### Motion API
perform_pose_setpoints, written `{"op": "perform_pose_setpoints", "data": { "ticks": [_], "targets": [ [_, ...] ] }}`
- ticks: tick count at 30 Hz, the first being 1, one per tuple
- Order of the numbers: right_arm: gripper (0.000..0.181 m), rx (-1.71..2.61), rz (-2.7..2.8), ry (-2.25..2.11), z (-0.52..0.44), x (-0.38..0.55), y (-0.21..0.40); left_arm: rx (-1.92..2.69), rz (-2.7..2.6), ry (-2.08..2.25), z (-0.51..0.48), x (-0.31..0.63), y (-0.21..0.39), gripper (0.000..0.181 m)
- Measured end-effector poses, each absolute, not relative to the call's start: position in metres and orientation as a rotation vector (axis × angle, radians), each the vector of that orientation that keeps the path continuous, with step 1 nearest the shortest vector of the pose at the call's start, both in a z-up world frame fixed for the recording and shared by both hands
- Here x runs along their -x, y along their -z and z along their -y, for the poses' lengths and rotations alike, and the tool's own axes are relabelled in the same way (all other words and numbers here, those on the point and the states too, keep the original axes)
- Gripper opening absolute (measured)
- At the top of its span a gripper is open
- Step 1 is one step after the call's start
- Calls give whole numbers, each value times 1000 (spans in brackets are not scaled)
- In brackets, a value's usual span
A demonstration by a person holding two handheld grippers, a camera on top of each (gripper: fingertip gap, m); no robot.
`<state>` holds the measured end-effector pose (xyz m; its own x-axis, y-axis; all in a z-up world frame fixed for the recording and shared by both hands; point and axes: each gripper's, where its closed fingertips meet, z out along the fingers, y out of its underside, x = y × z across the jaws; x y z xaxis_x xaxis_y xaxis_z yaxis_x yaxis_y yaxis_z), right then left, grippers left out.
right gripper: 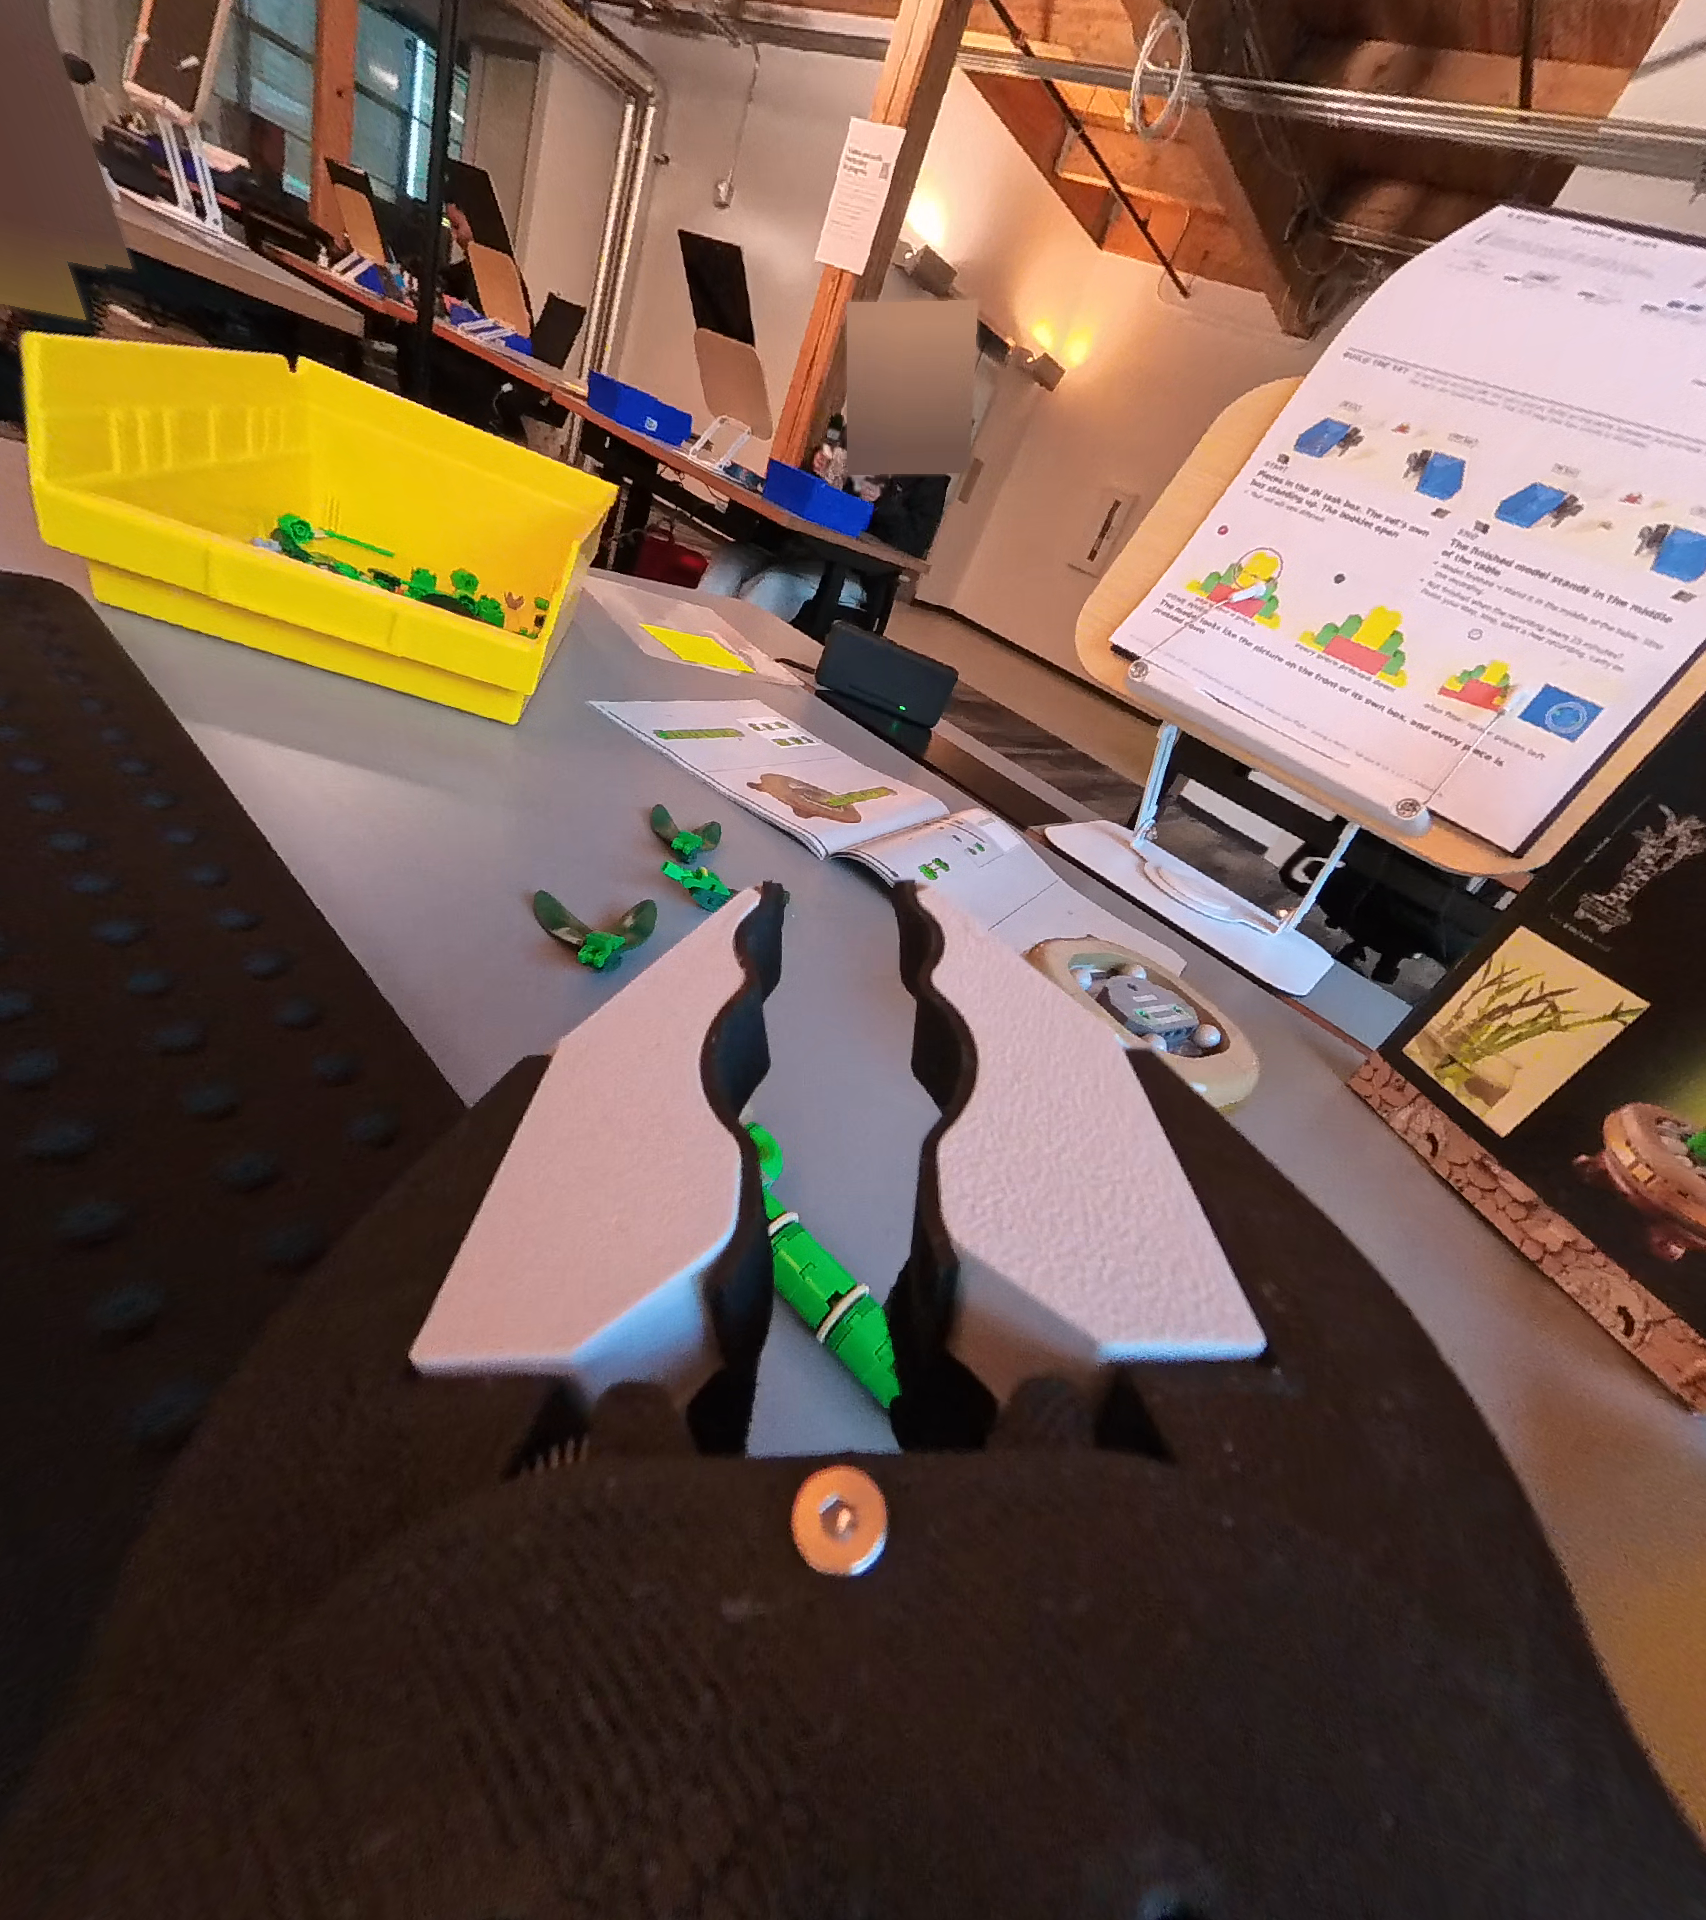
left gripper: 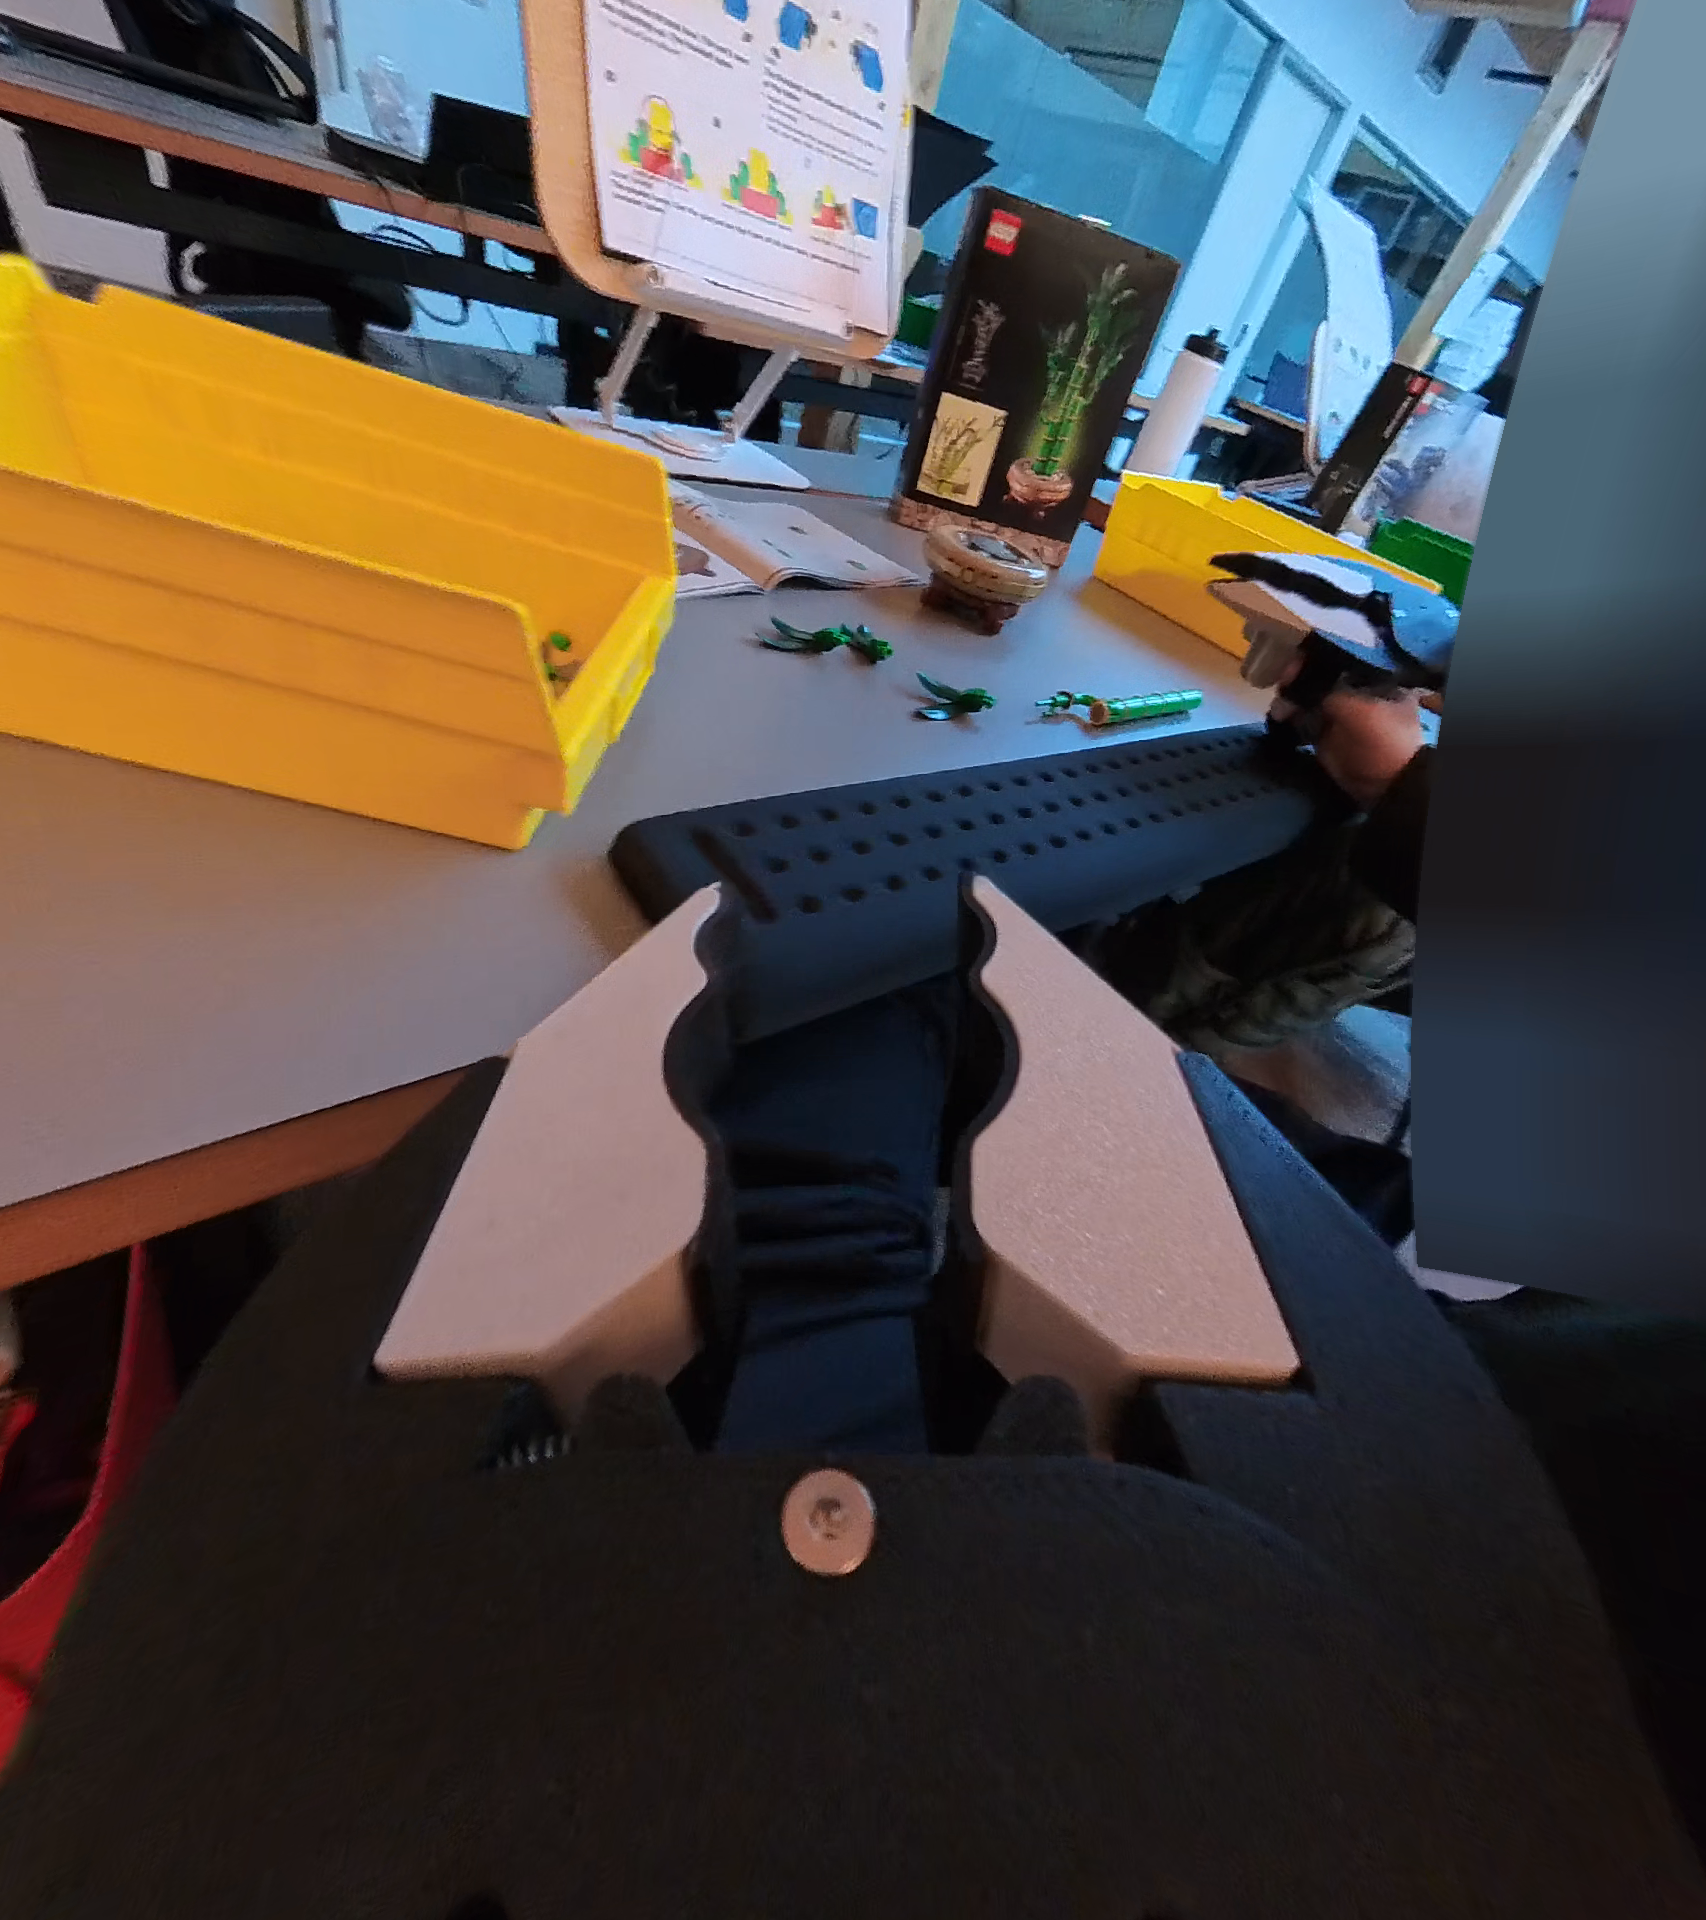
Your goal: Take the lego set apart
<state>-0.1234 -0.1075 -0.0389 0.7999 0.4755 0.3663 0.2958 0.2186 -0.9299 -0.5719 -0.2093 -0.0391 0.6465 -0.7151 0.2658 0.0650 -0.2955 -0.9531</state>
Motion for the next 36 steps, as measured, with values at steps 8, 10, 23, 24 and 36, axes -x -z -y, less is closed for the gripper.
{"op": "perform_pose_setpoints", "data": {
  "ticks": [8, 10, 23, 24, 36],
  "targets": [
    [21, 1378, 629, -135, 105, 116, 35, 1682, -445, 608, 195, 622, 39, 43],
    [21, 1371, 598, -132, 105, 112, 32, 1690, -408, 572, 194, 635, 40, 43],
    [26, 1336, 138, -371, 93, 45, 10, 1821, 2, 334, 246, 761, 127, 43],
    [26, 1327, 116, -344, 93, 41, 9, 1806, 67, 352, 253, 771, 135, 43],
    [27, 1101, 804, -320, 96, 402, -35, 1732, 495, 370, 338, 850, 204, 45]
  ]
}}
